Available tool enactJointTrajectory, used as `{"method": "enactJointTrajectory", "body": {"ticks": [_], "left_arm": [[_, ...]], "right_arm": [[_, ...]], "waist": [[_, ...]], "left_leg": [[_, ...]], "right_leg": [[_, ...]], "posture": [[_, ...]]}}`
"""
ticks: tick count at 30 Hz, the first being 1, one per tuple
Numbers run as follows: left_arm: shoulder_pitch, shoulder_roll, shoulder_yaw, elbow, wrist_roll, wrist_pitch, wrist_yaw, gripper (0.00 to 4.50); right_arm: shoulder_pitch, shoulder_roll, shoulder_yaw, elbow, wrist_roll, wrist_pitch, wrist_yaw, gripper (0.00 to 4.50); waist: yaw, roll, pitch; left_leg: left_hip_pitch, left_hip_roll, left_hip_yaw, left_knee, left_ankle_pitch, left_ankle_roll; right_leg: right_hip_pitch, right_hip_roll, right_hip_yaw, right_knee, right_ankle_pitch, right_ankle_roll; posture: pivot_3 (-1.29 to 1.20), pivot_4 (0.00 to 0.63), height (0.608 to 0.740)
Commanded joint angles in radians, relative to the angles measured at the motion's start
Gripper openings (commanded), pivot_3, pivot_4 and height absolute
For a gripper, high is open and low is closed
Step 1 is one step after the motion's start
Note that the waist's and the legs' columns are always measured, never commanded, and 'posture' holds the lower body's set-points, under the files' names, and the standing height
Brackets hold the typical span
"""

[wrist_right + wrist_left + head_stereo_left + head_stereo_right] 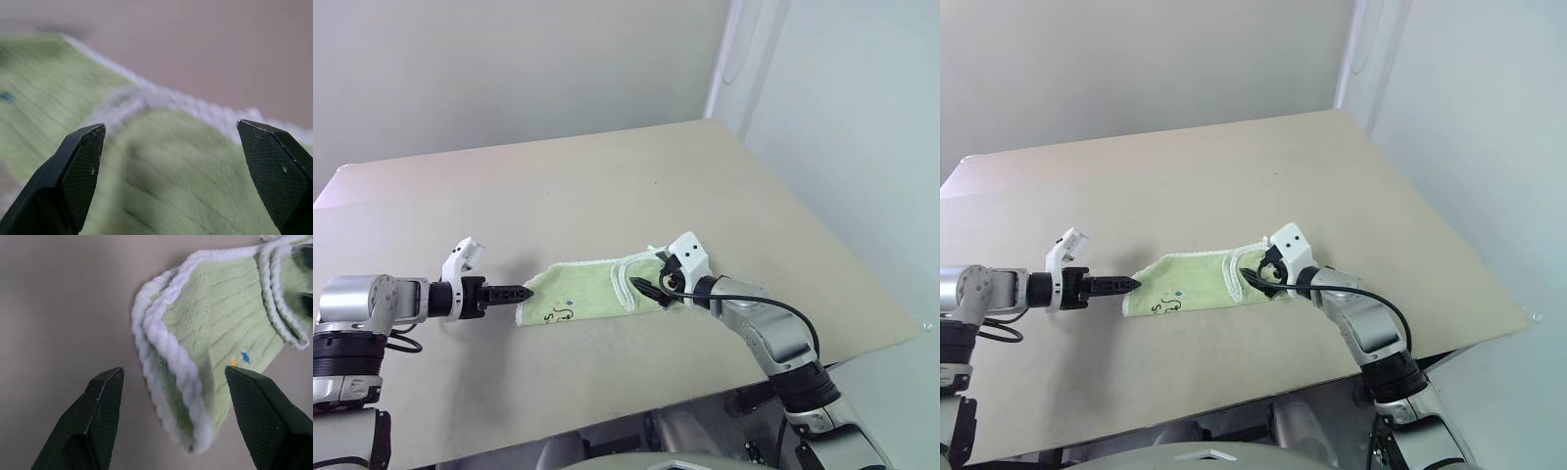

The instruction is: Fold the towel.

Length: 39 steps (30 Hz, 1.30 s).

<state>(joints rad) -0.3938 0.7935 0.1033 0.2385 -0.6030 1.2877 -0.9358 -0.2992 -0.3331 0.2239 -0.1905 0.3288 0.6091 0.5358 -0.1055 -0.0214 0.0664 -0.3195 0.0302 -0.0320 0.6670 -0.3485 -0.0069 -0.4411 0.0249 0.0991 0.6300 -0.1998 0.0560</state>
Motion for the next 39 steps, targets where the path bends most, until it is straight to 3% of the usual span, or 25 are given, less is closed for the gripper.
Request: {"method": "enactJointTrajectory", "body": {"ticks": [1,7,14,18,25,32,39], "left_arm": [[-0.009,-0.015,-0.011,-0.004,-0.017,0.025,0.000,3.48],[0.005,-0.046,-0.007,0.008,-0.023,0.028,0.004,3.48],[-0.019,-0.069,0.013,0.018,-0.047,0.034,-0.007,3.48],[-0.020,-0.061,0.008,0.015,-0.044,0.026,-0.021,2.60],[-0.019,-0.047,0.033,0.017,-0.059,0.007,-0.038,0.07],[-0.001,0.040,0.058,-0.013,-0.082,0.001,-0.086,0.03],[0.071,0.250,0.097,-0.022,-0.095,-0.007,-0.184,0.03]], "right_arm": [[-0.001,-0.019,-0.049,-0.119,0.079,0.026,0.061,4.49],[0.019,-0.104,-0.121,-0.234,0.194,0.077,0.159,4.49],[0.033,-0.209,-0.171,-0.241,0.182,0.077,0.175,4.49],[0.032,-0.217,-0.183,-0.224,0.167,0.074,0.160,4.50],[0.057,-0.236,-0.182,-0.230,0.164,0.072,0.166,4.50],[0.090,-0.258,-0.203,-0.242,0.179,0.076,0.179,4.50],[0.167,-0.280,-0.241,-0.283,0.226,0.088,0.206,4.50]], "waist": [[0.003,0.000,0.000],[0.010,0.000,-0.001],[0.011,0.000,-0.001],[0.009,0.000,-0.001],[0.008,0.000,-0.001],[0.005,-0.001,0.000],[0.002,-0.002,0.001]], "left_leg": [[0.000,0.000,0.000,0.000,0.000,0.000],[0.001,-0.002,0.000,0.000,0.000,0.000],[0.002,-0.002,0.000,0.000,0.000,-0.001],[0.002,-0.002,0.000,0.000,0.000,-0.001],[0.001,-0.002,0.000,0.000,0.000,-0.001],[0.001,-0.002,0.000,0.000,0.000,-0.001],[0.001,-0.002,0.000,0.000,0.000,-0.001]], "right_leg": [[0.000,0.000,0.000,0.000,0.000,0.000],[0.001,-0.002,0.000,0.000,-0.001,-0.001],[0.003,-0.002,0.000,-0.001,-0.001,-0.001],[0.003,-0.002,0.000,-0.001,-0.001,-0.001],[0.002,-0.002,0.000,-0.001,-0.001,-0.001],[0.001,-0.002,0.000,0.000,-0.001,-0.001],[-0.002,-0.002,0.000,0.000,-0.002,-0.002]], "posture": [[0.00,0.000,0.712],[0.00,0.000,0.712],[0.00,0.000,0.712],[0.00,0.000,0.712],[0.00,0.000,0.712],[0.00,0.000,0.712],[0.00,0.000,0.712]]}}
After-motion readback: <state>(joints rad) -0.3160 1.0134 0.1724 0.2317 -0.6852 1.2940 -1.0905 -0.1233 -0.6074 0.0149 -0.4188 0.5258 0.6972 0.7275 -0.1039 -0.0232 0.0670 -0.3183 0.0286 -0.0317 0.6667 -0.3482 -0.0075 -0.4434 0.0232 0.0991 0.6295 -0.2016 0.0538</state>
